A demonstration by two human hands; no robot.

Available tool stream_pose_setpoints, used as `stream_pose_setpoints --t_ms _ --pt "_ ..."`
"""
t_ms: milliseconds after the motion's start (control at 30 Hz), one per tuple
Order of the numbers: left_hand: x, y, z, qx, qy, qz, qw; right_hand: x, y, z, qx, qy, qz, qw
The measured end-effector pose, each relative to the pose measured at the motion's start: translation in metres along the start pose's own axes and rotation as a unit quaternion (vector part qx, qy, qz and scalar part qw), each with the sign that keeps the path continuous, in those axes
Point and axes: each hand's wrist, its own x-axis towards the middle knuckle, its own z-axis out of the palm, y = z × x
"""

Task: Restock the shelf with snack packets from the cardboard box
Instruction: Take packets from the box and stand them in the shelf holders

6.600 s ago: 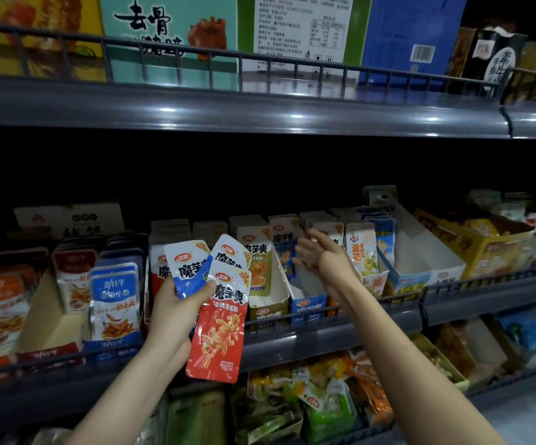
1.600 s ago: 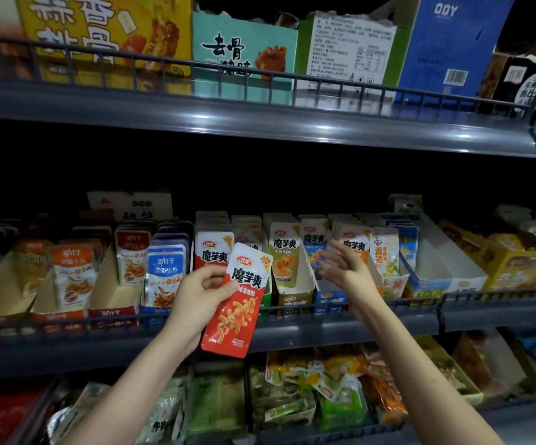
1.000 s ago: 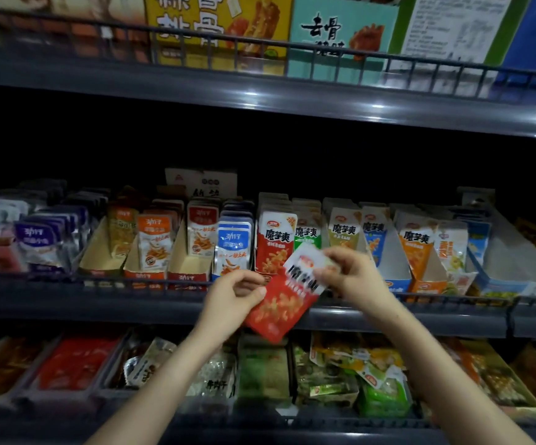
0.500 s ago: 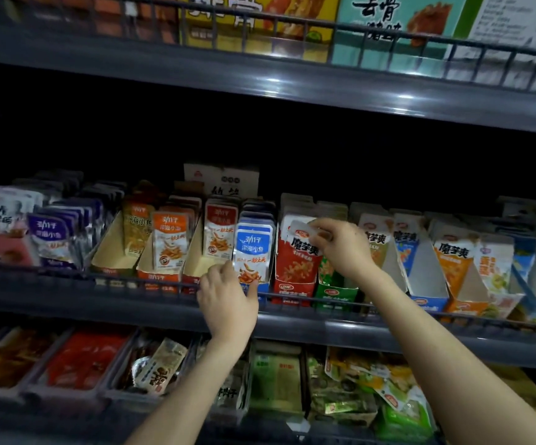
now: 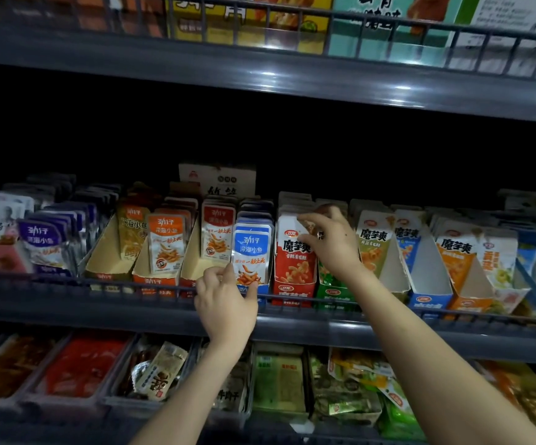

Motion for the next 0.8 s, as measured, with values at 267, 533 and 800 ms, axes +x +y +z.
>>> stream_pose_setpoints --t_ms 267,533,800 --pt "0.001 0.003 -0.008 -0.009 -0.015 0.000 1.000 -0.023 0.010 -0.020 0.038 0.046 0.009 0.998" --pt "-0.041 -0.013 -0.048 -0.046 -0.025 0.028 0.998 -0.115 0.004 -0.057 0.066 0.051 0.046 0.995" --pt "-0.133 -0.111 -0.061 0.007 -0.113 0.002 0.994 -0.248 0.012 -0.028 0.117 -0.060 0.130 0.983"
